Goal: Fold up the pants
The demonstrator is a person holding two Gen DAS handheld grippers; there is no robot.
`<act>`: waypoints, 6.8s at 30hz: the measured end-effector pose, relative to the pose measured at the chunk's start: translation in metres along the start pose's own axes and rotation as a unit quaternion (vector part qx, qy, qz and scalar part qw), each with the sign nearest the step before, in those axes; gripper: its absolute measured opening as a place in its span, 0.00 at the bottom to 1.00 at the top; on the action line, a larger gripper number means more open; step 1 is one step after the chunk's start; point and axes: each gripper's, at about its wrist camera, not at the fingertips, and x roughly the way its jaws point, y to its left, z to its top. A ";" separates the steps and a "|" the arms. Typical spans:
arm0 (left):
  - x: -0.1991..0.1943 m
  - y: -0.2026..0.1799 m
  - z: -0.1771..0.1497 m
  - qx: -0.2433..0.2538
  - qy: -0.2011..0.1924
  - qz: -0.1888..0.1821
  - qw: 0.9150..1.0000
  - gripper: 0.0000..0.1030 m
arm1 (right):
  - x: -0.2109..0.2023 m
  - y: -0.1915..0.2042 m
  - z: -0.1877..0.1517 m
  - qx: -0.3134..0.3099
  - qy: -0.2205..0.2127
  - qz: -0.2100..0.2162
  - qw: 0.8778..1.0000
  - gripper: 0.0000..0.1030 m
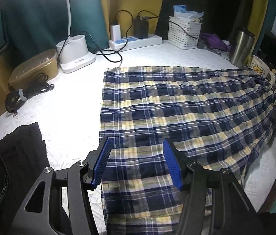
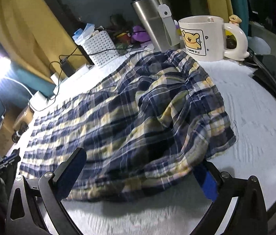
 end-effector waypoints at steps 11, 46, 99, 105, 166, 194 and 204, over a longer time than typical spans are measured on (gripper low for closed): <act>0.015 0.004 0.004 0.000 0.016 0.008 1.000 0.54 | 0.016 -0.014 0.021 0.061 -0.027 0.037 0.997 1.00; 0.008 0.040 0.006 -0.021 -0.017 -0.006 1.000 0.54 | -0.002 0.022 0.049 0.017 -0.086 -0.033 0.996 0.13; -0.053 0.133 -0.024 -0.065 -0.079 -0.026 0.994 0.54 | 0.063 0.330 -0.061 -0.347 0.027 0.072 0.935 0.82; -0.053 0.107 -0.013 -0.044 -0.083 -0.041 0.995 0.65 | 0.036 0.305 -0.050 -0.324 -0.002 0.082 0.942 0.82; -0.026 0.033 -0.017 0.020 0.023 -0.085 0.996 0.51 | -0.008 0.166 -0.125 -0.205 0.040 0.018 0.978 0.34; 0.028 0.009 0.055 0.166 -0.032 -0.095 0.981 0.29 | 0.102 0.157 0.033 -0.256 0.042 0.079 0.962 0.28; 0.035 0.018 0.076 0.139 -0.040 -0.095 0.985 0.11 | 0.116 0.171 0.055 -0.254 0.039 0.081 0.963 0.10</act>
